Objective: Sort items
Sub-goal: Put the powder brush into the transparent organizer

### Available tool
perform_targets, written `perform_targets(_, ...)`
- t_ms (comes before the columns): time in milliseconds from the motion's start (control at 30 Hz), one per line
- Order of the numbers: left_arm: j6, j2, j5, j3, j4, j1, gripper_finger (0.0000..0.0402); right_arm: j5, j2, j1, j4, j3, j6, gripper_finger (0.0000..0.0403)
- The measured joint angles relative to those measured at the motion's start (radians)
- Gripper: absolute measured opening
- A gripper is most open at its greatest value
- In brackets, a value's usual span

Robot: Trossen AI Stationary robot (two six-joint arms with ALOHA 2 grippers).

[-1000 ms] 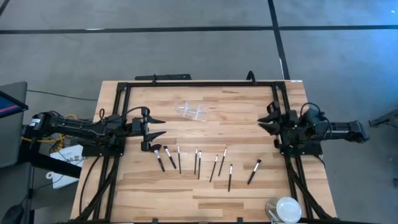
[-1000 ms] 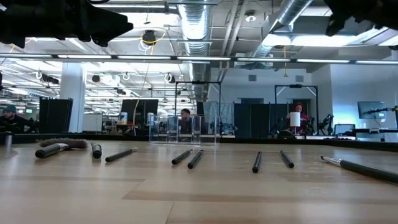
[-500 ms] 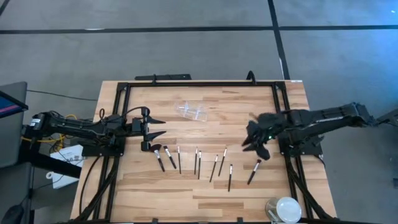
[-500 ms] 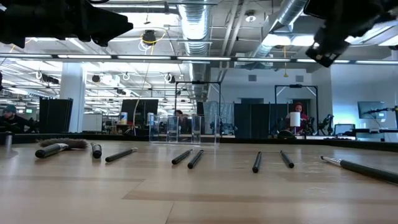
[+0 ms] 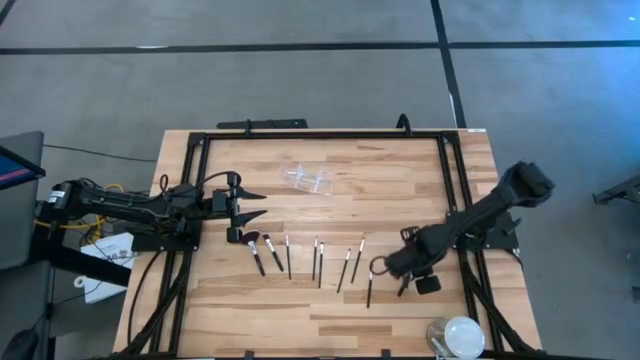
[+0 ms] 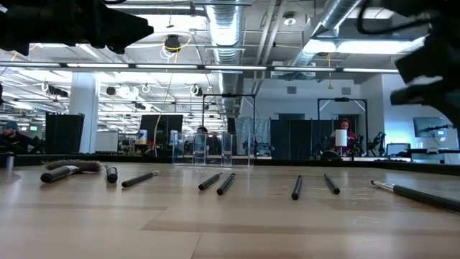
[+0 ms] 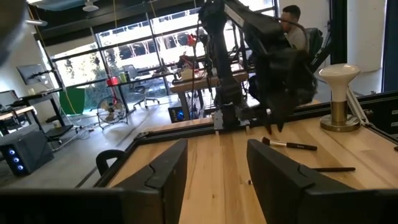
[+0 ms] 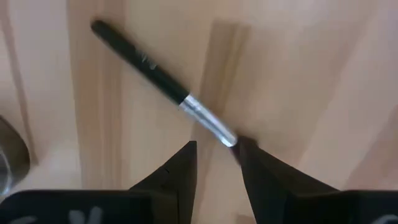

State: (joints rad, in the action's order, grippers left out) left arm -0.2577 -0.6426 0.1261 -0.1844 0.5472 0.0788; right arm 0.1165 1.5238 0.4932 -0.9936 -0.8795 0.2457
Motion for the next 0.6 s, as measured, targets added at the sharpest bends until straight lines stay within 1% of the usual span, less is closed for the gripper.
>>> perform_targets(100, 0.0, 0.0, 0.0, 0.0, 0.0, 0.0, 0.0163, 0.019, 0.044, 0.023, -0.002, 0.0, 0.0, 0.0113)
perform_targets(200, 0.0, 0.0, 0.0, 0.0, 0.0, 0.0, 0.0163, -0.002, 0.063, 0.034, 0.006, 0.0, -0.018, 0.0113)
perform_targets(267, 0.0, 0.0, 0.0, 0.0, 0.0, 0.0, 0.0163, -0.048, 0.068, 0.034, 0.007, 0.0, -0.027, 0.0113)
perform_targets(333, 0.0, 0.0, 0.0, 0.0, 0.0, 0.0, 0.0163, -0.07, 0.068, 0.032, 0.008, 0.0, -0.036, 0.0113)
perform_targets(600, 0.0, 0.0, 0.0, 0.0, 0.0, 0.0, 0.0163, -0.067, 0.068, 0.022, 0.056, 0.0, -0.045, 0.0113)
